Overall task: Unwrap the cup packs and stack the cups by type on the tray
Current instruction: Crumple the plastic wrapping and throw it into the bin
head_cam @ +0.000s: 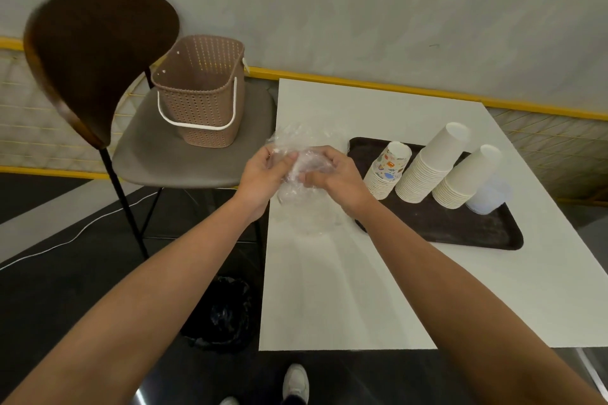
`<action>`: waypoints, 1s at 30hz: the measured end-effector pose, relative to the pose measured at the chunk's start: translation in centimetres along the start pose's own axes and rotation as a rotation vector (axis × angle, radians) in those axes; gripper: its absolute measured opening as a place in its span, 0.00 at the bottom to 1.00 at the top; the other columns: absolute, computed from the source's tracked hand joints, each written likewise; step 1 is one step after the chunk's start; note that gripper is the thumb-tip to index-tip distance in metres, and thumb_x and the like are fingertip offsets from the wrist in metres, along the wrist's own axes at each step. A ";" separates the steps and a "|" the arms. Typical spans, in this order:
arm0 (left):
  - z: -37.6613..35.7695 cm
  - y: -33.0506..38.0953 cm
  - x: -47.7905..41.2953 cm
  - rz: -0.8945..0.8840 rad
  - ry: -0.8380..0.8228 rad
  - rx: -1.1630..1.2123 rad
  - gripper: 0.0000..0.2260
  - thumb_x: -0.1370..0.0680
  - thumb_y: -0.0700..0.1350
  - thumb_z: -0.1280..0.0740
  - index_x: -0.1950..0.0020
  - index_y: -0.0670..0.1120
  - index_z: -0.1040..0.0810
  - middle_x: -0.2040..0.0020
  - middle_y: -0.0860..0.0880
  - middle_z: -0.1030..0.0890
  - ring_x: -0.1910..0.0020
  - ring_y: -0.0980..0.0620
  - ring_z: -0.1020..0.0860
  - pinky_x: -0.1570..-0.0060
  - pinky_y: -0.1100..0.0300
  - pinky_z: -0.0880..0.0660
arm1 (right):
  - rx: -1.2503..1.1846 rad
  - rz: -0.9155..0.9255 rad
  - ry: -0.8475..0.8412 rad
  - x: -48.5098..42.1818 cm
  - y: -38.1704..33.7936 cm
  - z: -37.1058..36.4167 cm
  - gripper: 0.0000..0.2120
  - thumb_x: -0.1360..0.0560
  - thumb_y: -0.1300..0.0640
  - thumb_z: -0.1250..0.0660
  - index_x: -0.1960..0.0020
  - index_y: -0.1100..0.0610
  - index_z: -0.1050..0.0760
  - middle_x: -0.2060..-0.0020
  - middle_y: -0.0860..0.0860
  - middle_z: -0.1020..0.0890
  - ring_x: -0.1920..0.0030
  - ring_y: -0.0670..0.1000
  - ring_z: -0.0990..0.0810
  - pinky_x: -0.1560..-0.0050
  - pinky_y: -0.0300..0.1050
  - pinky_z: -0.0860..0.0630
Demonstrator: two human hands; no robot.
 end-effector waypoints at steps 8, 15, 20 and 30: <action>7.8 -1.3 2.2 0.027 0.224 -0.031 0.10 0.25 0.47 0.30 0.49 0.47 0.28 0.48 0.43 0.20 0.49 0.46 0.19 0.50 0.52 0.21 | 0.117 -0.004 0.033 0.6 1.3 -8.0 0.27 0.25 0.58 0.31 0.30 0.51 0.40 0.46 0.47 0.29 0.51 0.48 0.24 0.53 0.33 0.24; 15.6 -4.3 6.0 0.107 0.439 -0.211 0.15 0.24 0.51 0.32 0.47 0.46 0.34 0.60 0.49 0.25 0.65 0.54 0.24 0.64 0.59 0.24 | 0.166 -0.005 -0.118 2.5 4.3 -16.8 0.24 0.31 0.56 0.27 0.41 0.47 0.35 0.41 0.52 0.26 0.43 0.52 0.24 0.43 0.51 0.24; 20.3 -8.0 9.2 0.230 0.472 -0.234 0.15 0.24 0.50 0.32 0.46 0.46 0.34 0.54 0.49 0.24 0.55 0.50 0.22 0.57 0.59 0.23 | 0.317 -0.086 -0.155 3.9 9.1 -22.1 0.26 0.32 0.57 0.25 0.38 0.53 0.32 0.41 0.51 0.26 0.43 0.48 0.26 0.45 0.39 0.28; 25.5 -17.6 12.4 0.293 0.163 -0.262 0.15 0.25 0.31 0.34 0.47 0.50 0.26 0.58 0.49 0.21 0.61 0.52 0.22 0.66 0.65 0.24 | 0.372 -0.248 -0.038 6.5 22.3 -27.0 0.24 0.31 0.62 0.27 0.38 0.56 0.30 0.43 0.50 0.26 0.42 0.49 0.26 0.40 0.40 0.29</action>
Point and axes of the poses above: each hand's wrist, its own x-axis away from the middle knuckle, its own z-axis out of the back of the hand, y = z × x, the point moved 4 cm from there along -x, towards the middle knuckle
